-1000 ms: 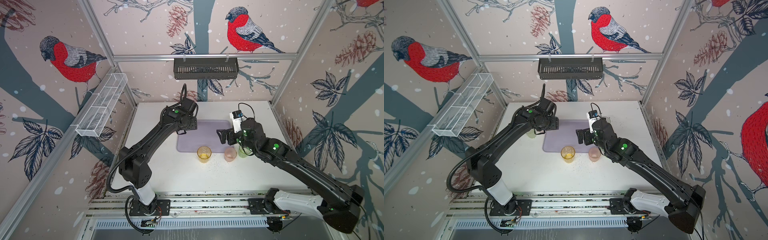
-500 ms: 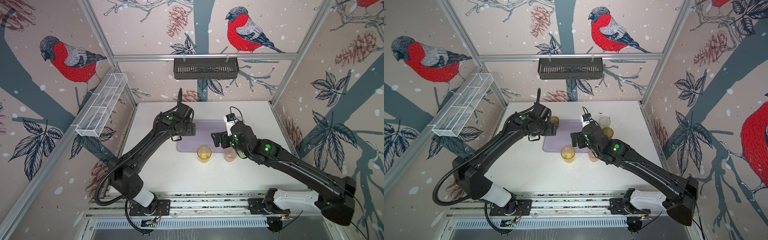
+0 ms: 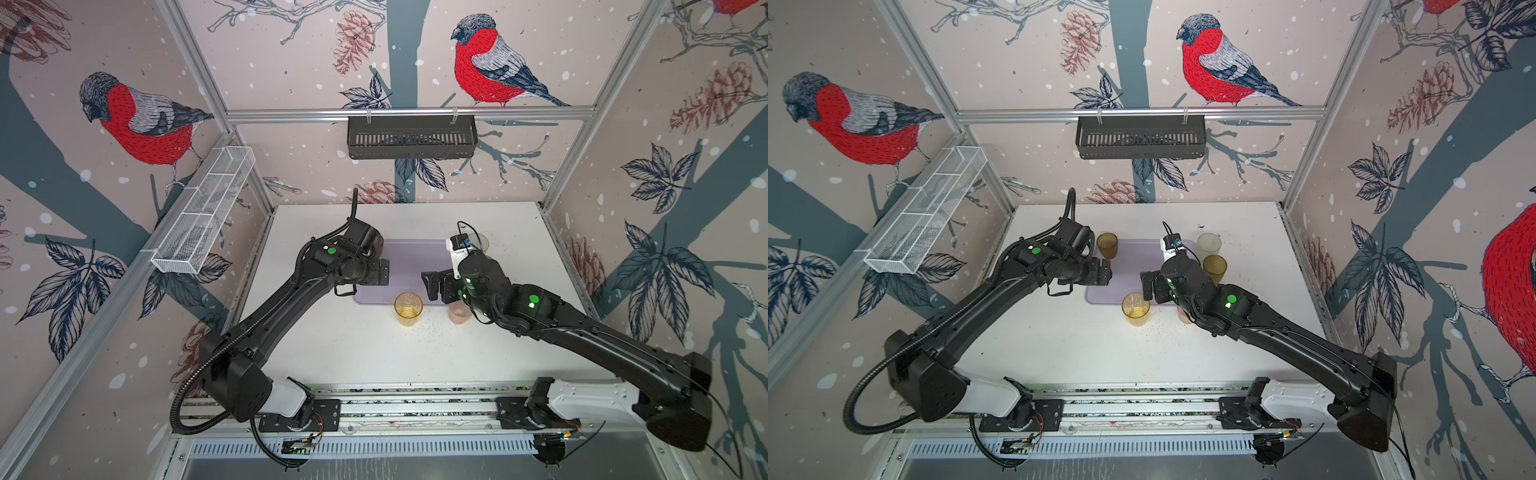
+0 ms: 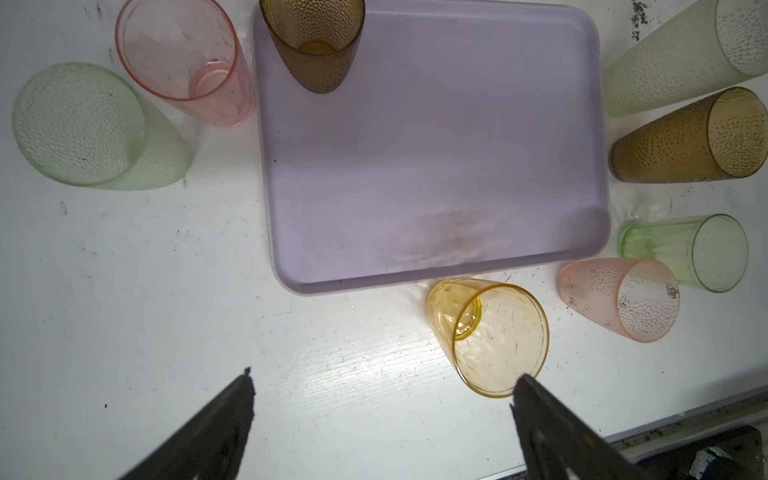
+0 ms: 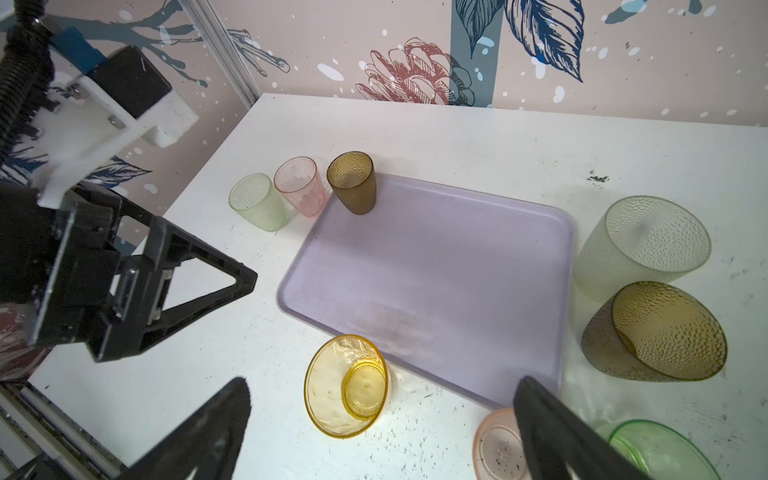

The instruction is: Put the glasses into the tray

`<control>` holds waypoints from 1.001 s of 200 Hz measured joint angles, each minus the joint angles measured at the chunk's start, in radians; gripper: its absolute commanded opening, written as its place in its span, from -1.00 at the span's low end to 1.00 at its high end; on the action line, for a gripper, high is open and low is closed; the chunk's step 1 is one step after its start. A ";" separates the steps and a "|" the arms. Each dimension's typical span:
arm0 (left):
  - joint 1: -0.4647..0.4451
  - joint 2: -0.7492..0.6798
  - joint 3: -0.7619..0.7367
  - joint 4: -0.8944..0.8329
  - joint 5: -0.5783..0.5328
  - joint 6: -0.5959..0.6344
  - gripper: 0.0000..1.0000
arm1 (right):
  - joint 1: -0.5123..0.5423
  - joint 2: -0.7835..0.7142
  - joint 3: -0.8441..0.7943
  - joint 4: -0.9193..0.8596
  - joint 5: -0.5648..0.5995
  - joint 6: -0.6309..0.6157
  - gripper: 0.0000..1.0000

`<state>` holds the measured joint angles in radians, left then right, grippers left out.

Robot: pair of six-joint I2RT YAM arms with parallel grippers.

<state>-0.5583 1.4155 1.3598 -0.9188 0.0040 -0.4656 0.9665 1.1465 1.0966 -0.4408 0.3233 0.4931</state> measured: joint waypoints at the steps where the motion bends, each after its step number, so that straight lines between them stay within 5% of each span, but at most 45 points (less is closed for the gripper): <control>1: 0.000 -0.001 -0.001 0.000 0.001 0.000 0.93 | -0.001 -0.002 -0.002 0.000 -0.003 0.000 0.99; 111: -0.001 -0.063 -0.080 0.017 0.128 -0.028 0.92 | -0.106 -0.133 -0.155 0.033 -0.149 -0.089 0.99; 200: -0.009 -0.027 -0.146 0.062 0.200 -0.058 0.69 | -0.114 -0.169 -0.233 0.061 -0.196 -0.090 0.99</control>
<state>-0.5674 1.3884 1.2140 -0.8566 0.2043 -0.5240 0.8520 0.9771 0.8635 -0.3801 0.1276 0.4034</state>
